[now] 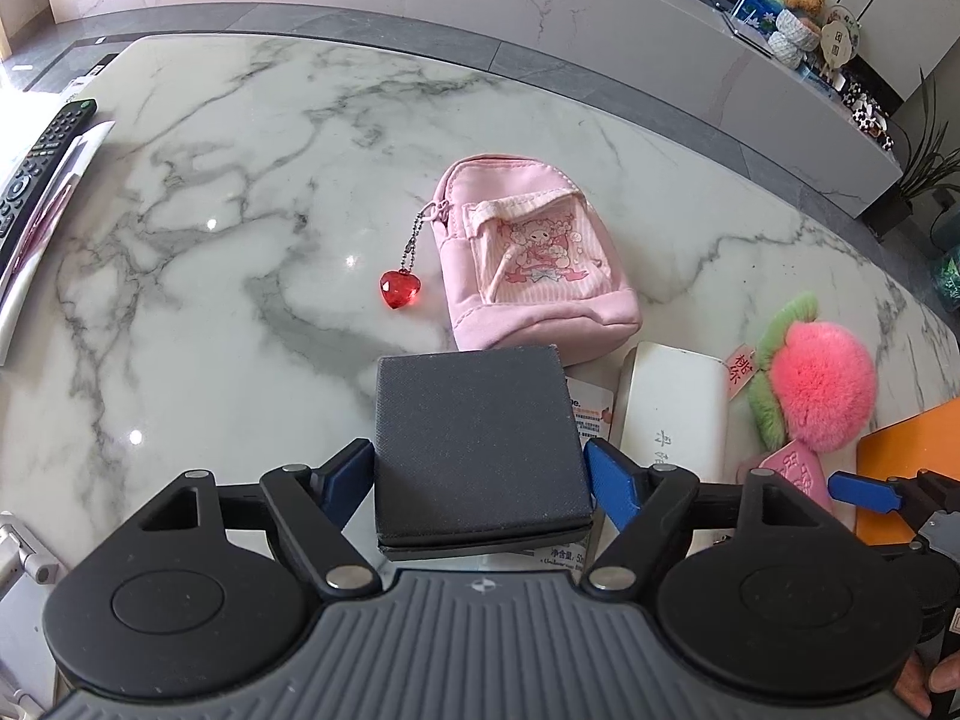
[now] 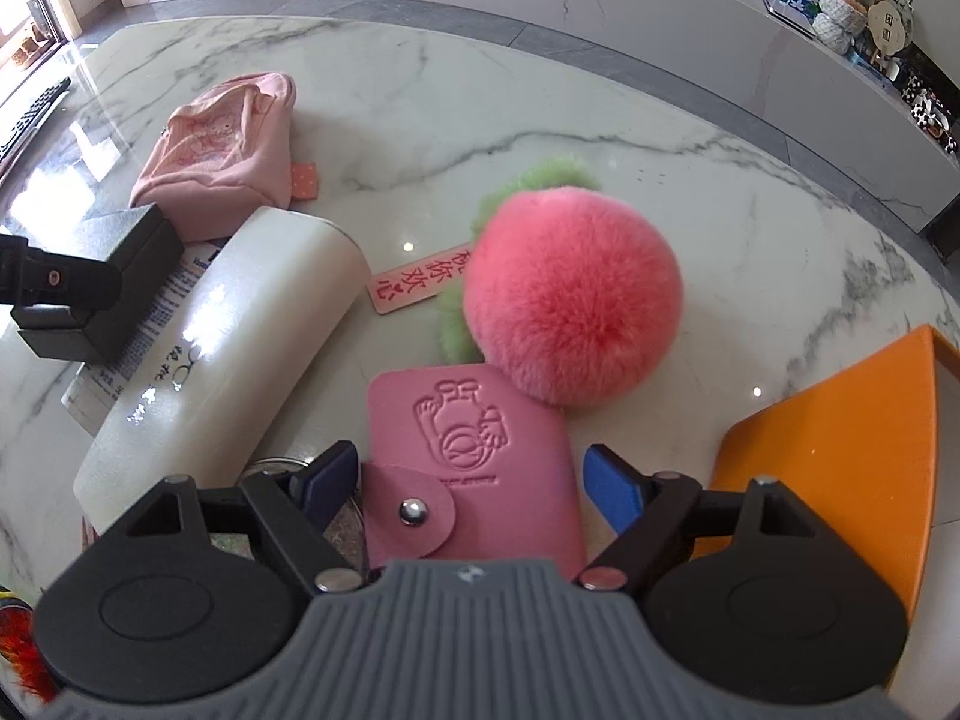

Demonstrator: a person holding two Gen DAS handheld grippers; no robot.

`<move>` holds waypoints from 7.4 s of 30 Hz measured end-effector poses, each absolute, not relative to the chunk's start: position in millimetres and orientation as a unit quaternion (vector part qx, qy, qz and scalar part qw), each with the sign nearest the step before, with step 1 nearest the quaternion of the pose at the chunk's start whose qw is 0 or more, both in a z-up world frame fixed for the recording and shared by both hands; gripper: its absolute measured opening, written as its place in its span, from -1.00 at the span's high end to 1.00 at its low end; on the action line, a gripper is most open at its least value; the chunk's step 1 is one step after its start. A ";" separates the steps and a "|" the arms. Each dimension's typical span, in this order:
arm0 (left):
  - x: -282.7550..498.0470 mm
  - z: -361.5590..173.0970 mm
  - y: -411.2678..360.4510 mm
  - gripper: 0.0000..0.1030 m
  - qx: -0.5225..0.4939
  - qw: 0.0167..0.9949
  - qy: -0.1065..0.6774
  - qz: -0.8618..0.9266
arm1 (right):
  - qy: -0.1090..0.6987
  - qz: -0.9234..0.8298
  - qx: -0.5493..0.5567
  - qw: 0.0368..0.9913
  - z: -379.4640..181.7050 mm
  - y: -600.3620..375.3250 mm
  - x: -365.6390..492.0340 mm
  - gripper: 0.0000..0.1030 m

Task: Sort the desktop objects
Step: 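Grasp the black square gift box with left tool while right tool grasps the pink card holder, then carry both over the orange box while right tool lowers the pink card holder in and opens, then lower the black gift box into the orange box and open the left tool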

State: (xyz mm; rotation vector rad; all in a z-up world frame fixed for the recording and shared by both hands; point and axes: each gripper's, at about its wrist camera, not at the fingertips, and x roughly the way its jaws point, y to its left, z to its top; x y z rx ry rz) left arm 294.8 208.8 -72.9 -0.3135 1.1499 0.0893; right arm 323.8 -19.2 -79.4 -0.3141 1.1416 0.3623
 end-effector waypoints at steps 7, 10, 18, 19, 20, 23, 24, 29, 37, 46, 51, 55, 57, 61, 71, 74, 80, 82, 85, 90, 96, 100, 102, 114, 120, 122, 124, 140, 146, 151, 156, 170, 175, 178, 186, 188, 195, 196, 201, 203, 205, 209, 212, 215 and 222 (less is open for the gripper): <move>301.6 -89.1 209.7 -0.74 -0.162 0.814 0.556 0.047 | 0.549 0.167 -0.115 0.810 -89.1 -27.0 333.6 -0.78; 299.7 -91.8 211.8 -0.74 -0.172 0.813 0.554 0.046 | 0.545 0.169 -0.121 0.813 -89.2 -25.6 332.0 -0.76; 287.2 -86.7 214.3 -0.72 -0.180 0.820 0.541 0.046 | 0.537 0.175 -0.120 0.817 -83.7 -26.3 328.0 -0.56; 284.6 -84.8 215.1 -0.72 -0.181 0.822 0.539 0.047 | 0.536 0.175 -0.119 0.817 -82.4 -26.9 326.7 -0.56; 281.5 -82.1 215.8 -0.72 -0.182 0.824 0.535 0.049 | 0.534 0.177 -0.116 0.819 -80.6 -27.4 325.4 -0.55; 272.1 -71.3 217.4 -0.72 -0.182 0.831 0.524 0.051 | 0.524 0.185 -0.112 0.824 -71.4 -26.3 318.4 -0.55; 268.6 -66.6 217.3 -0.72 -0.182 0.833 0.520 0.050 | 0.519 0.188 -0.112 0.826 -67.7 -24.4 315.9 -0.55; 247.3 -39.1 210.3 -0.72 -0.168 0.847 0.502 0.042 | 0.492 0.208 -0.100 0.839 -43.2 -22.1 297.1 -0.55; 214.5 10.9 174.5 -0.72 -0.140 0.872 0.469 0.004 | 0.446 0.233 -0.059 0.862 13.2 -42.5 258.5 -0.55; 202.6 48.7 99.1 -0.72 -0.106 0.889 0.441 -0.062 | 0.393 0.206 -0.017 0.896 69.3 -120.4 219.4 -0.55; 203.4 46.6 50.5 -0.72 -0.081 0.885 0.448 -0.099 | 0.401 0.148 0.022 0.904 64.5 -182.9 216.4 -0.55; 207.0 36.7 19.9 -0.72 -0.060 0.878 0.461 -0.114 | 0.427 0.113 0.058 0.895 42.2 -218.6 222.8 -0.55; 208.7 31.1 9.6 -0.72 -0.052 0.874 0.468 -0.117 | 0.440 0.105 0.072 0.889 29.2 -228.0 228.0 -0.55; 213.3 25.1 -7.1 -0.72 -0.038 0.870 0.476 -0.122 | 0.459 0.095 0.092 0.879 3.6 -238.2 244.4 -0.55; 237.4 24.0 -38.1 -0.72 -0.021 0.874 0.466 -0.136 | 0.494 0.071 0.075 0.864 -41.9 -248.4 289.9 -0.55; 242.2 22.6 -44.3 -0.72 -0.020 0.874 0.466 -0.140 | 0.504 0.076 0.079 0.857 -53.0 -248.5 297.7 -0.55; 245.4 22.0 -49.4 -0.72 -0.017 0.874 0.466 -0.139 | 0.515 0.079 0.079 0.850 -63.9 -246.7 306.0 -0.56; 245.2 22.5 -49.9 -0.72 -0.016 0.874 0.466 -0.139 | 0.521 0.077 0.084 0.846 -66.4 -247.8 307.8 -0.57; 243.6 23.4 -51.8 -0.72 -0.012 0.874 0.466 -0.139 | 0.527 0.075 0.092 0.842 -68.2 -250.6 308.2 -0.58; 242.4 26.3 -56.8 -0.72 -0.005 0.874 0.467 -0.137 | 0.521 0.078 0.097 0.844 -64.1 -252.6 304.6 -0.69; 239.1 29.1 -65.0 -0.72 0.006 0.874 0.465 -0.139 | 0.519 0.087 0.105 0.844 -54.7 -259.0 295.0 -0.59; 239.4 28.9 -69.7 -0.72 0.010 0.874 0.466 -0.140 | 0.536 0.082 0.107 0.833 -59.0 -267.1 288.1 -0.30; 239.9 29.3 -72.6 -0.72 0.014 0.874 0.466 -0.141 | 0.542 0.075 0.110 0.830 -63.9 -270.1 288.5 -0.31; 240.0 30.2 -99.0 -0.72 0.045 0.871 0.464 -0.153 | 0.524 0.079 0.139 0.837 -59.0 -281.0 283.3 -0.21; 242.5 22.4 -123.7 -0.72 0.050 0.862 0.470 -0.180 | 0.474 0.090 0.109 0.869 -21.7 -286.7 258.3 -0.07; 244.7 15.7 -127.8 -0.72 0.050 0.861 0.475 -0.176 | 0.462 0.085 0.102 0.877 -13.5 -289.9 252.4 0.04; 246.8 10.4 -129.7 -0.72 0.055 0.859 0.479 -0.171 | 0.450 0.088 0.097 0.883 -3.3 -295.6 249.2 0.19; 256.8 -43.2 -181.8 -0.73 0.158 0.828 0.518 -0.147 | 0.393 0.062 0.052 0.916 1.8 -317.1 244.8 0.17; 255.7 -52.9 -192.3 -0.74 0.200 0.821 0.517 -0.134 | 0.388 0.066 0.059 0.917 2.4 -315.8 242.7 0.13; 257.3 -50.8 -189.1 -0.74 0.192 0.823 0.516 -0.136 | 0.388 0.070 0.057 0.917 0.9 -313.3 242.8 0.09; 256.7 -44.8 -184.9 -0.75 0.180 0.823 0.516 -0.154 | 0.389 0.074 0.061 0.916 -0.4 -312.8 243.5 0.09; 257.2 -20.2 -173.7 -0.72 0.144 0.844 0.490 -0.162 | 0.392 0.079 0.072 0.914 -1.5 -313.6 242.7 0.11; 257.4 -13.4 -168.2 -0.66 0.142 0.848 0.485 -0.159 | 0.394 0.084 0.072 0.913 -1.4 -313.0 242.2 0.11; 254.4 -8.3 -162.7 -0.62 0.139 0.850 0.481 -0.161 | 0.392 0.098 0.080 0.911 0.1 -313.2 240.5 0.12; 248.9 1.0 -152.0 -0.62 0.132 0.855 0.475 -0.160 | 0.388 0.119 0.085 0.910 4.1 -311.0 236.4 0.12; 245.8 7.6 -147.1 -0.62 0.124 0.860 0.469 -0.161 | 0.388 0.121 0.085 0.910 4.3 -311.8 236.0 0.12; 237.6 25.7 -118.0 -0.62 0.095 0.877 0.454 -0.126 | 0.384 0.175 0.071 0.904 3.7 -297.3 228.3 0.11; 237.0 26.5 -112.9 -0.62 0.088 0.879 0.454 -0.121 | 0.383 0.186 0.067 0.902 3.4 -293.9 226.6 0.07; 232.8 27.6 -84.9 -0.62 0.056 0.881 0.458 -0.101 | 0.395 0.228 0.022 0.889 -4.7 -269.8 216.7 -0.16; 230.4 26.2 -75.2 -0.62 0.047 0.881 0.461 -0.097 | 0.407 0.234 0.006 0.883 -9.7 -260.4 215.6 -0.16; 228.1 24.1 -66.4 -0.62 0.037 0.879 0.466 -0.095 | 0.419 0.238 -0.007 0.876 -15.5 -251.3 217.7 -0.15; 223.1 17.4 -53.3 -0.62 0.024 0.874 0.475 -0.096 | 0.437 0.224 -0.017 0.871 -26.0 -242.3 226.0 -0.03; 219.7 11.1 -44.3 -0.62 0.013 0.870 0.482 -0.100 | 0.447 0.208 -0.012 0.870 -30.2 -241.9 232.3 0.12; 218.0 4.0 -36.7 -0.62 0.003 0.867 0.489 -0.101 | 0.455 0.207 0.010 0.866 -30.3 -244.8 239.1 0.29; 219.6 -6.7 -17.1 -0.62 -0.027 0.864 0.492 -0.102 | 0.472 0.192 0.049 0.859 -23.4 -254.4 263.9 0.35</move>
